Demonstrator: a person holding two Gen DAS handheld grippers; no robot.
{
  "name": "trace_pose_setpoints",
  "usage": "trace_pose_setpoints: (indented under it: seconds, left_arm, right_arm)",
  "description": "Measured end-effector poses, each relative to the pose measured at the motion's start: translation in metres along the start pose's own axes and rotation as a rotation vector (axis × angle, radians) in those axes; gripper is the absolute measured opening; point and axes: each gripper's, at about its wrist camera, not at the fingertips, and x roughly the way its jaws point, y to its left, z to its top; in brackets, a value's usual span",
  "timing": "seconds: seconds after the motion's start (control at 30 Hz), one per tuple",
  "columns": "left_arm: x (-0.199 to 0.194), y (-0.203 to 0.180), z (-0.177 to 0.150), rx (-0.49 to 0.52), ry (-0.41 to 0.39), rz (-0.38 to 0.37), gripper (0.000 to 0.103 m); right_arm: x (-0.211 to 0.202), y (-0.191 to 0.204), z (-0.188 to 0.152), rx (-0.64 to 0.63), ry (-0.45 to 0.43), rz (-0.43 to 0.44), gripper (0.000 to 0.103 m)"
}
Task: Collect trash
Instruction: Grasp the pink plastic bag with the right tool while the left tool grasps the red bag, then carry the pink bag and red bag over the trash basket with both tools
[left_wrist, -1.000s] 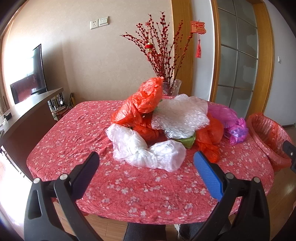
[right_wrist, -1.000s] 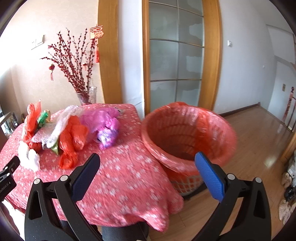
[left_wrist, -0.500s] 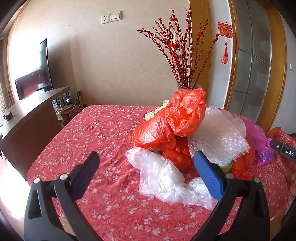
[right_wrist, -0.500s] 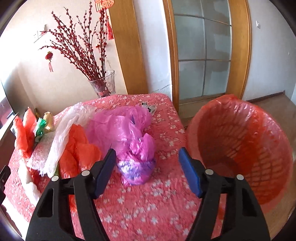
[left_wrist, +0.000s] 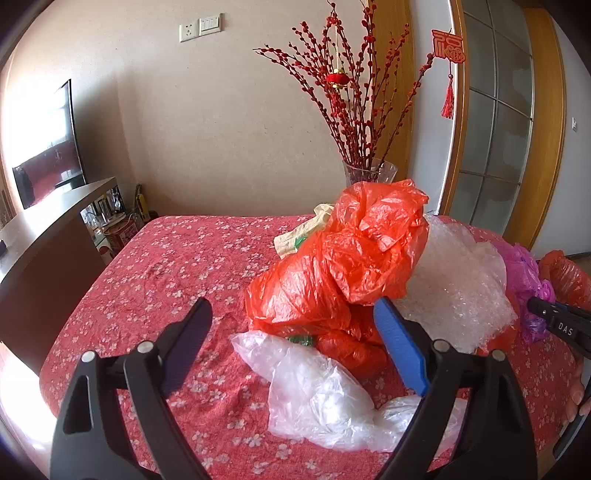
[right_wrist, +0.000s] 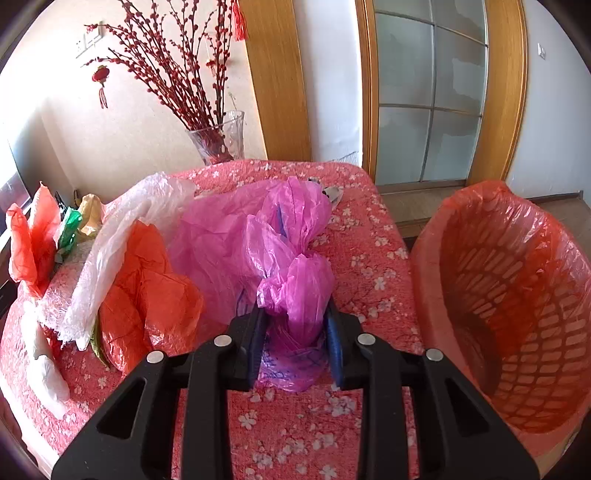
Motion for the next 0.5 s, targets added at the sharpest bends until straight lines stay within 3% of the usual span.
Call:
trace_pose_setpoints:
  seconds: [0.2, 0.43, 0.47, 0.5]
  left_arm:
    - [0.015, -0.001, 0.010, 0.012, 0.016, -0.007, 0.086]
    - [0.032, 0.001, 0.016, 0.024, 0.046, -0.039, 0.086]
    - [0.037, 0.004, 0.017, 0.020, 0.057, -0.057, 0.085]
    - [0.040, 0.006, 0.015, 0.014, 0.067, -0.074, 0.077]
  right_arm:
    - [-0.017, -0.013, -0.001, 0.024, -0.040, -0.014, 0.024]
    - [-0.021, -0.022, -0.006, 0.037, -0.026, -0.018, 0.024]
    - [-0.021, -0.022, -0.007, 0.040, -0.025, -0.017, 0.024]
    - [-0.021, -0.023, -0.007, 0.045, -0.023, -0.015, 0.024]
